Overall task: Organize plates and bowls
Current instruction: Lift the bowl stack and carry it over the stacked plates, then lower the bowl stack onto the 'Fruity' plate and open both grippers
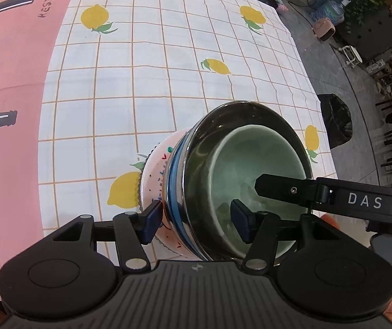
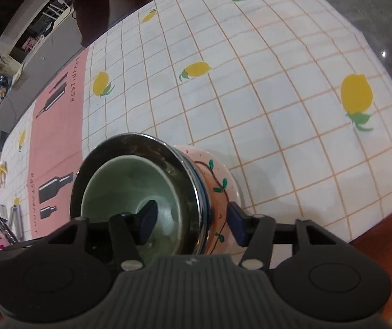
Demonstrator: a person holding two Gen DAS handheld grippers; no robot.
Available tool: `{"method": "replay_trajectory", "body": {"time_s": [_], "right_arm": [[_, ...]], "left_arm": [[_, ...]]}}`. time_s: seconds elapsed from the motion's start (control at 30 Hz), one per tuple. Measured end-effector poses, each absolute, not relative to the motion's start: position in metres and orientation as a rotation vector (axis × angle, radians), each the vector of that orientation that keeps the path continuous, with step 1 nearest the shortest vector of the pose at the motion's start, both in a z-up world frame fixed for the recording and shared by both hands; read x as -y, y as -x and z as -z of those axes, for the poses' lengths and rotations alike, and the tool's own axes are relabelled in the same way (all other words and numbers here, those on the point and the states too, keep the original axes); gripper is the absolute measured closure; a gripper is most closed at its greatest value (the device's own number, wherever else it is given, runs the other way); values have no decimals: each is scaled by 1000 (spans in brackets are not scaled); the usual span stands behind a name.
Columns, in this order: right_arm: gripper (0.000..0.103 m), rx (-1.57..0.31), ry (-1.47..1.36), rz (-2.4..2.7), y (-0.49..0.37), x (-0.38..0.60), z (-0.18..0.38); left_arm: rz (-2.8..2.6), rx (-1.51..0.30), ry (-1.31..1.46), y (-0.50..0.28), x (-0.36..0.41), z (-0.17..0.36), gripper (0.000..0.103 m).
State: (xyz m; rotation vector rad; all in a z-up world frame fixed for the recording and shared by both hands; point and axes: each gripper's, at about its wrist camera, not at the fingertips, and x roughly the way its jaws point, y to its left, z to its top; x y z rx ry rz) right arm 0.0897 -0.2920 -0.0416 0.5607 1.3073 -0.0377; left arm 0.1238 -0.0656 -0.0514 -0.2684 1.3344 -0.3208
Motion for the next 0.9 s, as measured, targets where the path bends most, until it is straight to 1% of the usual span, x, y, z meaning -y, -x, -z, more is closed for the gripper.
{"method": "replay_trajectory", "body": {"time_s": [0.07, 0.13, 0.17, 0.23, 0.3, 0.33, 0.63, 0.77, 0.9], "right_arm": [[40, -1309, -565, 40, -89, 293, 43], [36, -1319, -579, 43, -89, 294, 47], [32, -1326, -591, 44, -89, 295, 49], [30, -1341, -615, 39, -88, 296, 53], [21, -1349, -631, 33, -88, 297, 54], [19, -1349, -636, 31, -87, 297, 54], [17, -1331, -642, 30, -79, 297, 46], [16, -1296, -591, 74, -71, 295, 36], [16, -1223, -505, 127, -59, 289, 20]], "left_arm": [[325, -1323, 278, -124, 63, 49, 35], [331, -1311, 263, -124, 63, 48, 30], [334, -1308, 250, -124, 65, 47, 27], [337, -1312, 234, -124, 66, 48, 24], [341, -1316, 236, -124, 65, 48, 21], [344, -1314, 235, -124, 63, 48, 20], [375, -1261, 276, -118, 41, 34, 19], [386, -1190, 254, -110, 30, 19, 19], [404, -1091, 199, -96, 20, 4, 19]]}}
